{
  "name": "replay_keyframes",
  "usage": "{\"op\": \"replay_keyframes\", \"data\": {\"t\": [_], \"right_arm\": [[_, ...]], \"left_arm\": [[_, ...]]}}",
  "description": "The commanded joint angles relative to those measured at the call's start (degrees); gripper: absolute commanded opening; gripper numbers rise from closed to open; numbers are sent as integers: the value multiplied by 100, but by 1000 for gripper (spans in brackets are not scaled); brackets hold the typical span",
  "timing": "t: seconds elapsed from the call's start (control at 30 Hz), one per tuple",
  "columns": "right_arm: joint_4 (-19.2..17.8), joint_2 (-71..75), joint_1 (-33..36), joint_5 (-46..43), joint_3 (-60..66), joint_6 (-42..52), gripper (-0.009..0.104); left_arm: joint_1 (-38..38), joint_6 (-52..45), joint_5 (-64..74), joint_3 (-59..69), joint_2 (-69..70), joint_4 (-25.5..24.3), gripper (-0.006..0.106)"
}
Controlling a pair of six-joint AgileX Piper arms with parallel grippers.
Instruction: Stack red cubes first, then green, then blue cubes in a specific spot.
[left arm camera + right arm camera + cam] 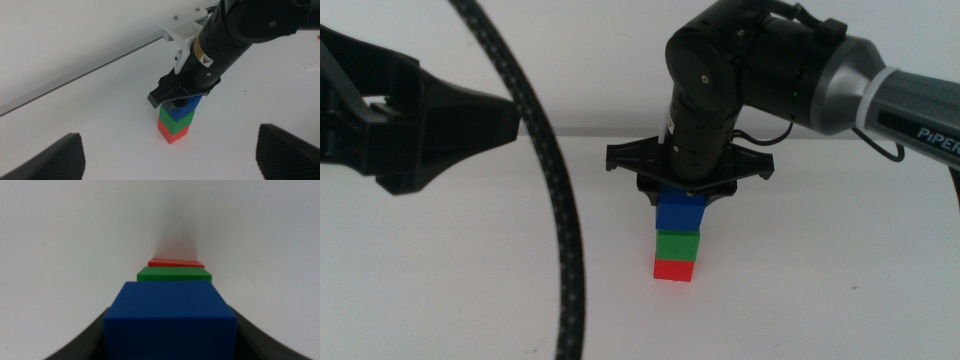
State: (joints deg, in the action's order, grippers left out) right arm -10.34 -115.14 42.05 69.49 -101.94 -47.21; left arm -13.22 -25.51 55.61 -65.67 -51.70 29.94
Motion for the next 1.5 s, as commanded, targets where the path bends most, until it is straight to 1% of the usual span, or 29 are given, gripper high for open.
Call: {"op": "replay_keyframes", "data": {"t": [0.0,0.87,1.13,1.17,1.2,1.27,1.37,1.47], "right_arm": [[12,16,-40,600,3,49,8],[229,-185,-149,600,3,201,8],[206,-212,-149,600,3,223,10],[193,-212,-149,600,3,212,32],[168,-212,-149,574,3,212,61],[167,-212,-149,552,3,222,73],[167,-198,-149,552,3,222,85],[184,-41,-149,552,3,255,87]], "left_arm": [[7,7,-95,19,12,39,91],[7,7,-95,19,12,39,91],[7,7,-95,19,12,39,91],[7,7,-95,19,12,39,91],[7,7,-95,19,12,39,91],[7,7,-95,19,12,39,91],[7,7,-95,19,12,39,91],[7,7,-95,19,12,39,91]]}}
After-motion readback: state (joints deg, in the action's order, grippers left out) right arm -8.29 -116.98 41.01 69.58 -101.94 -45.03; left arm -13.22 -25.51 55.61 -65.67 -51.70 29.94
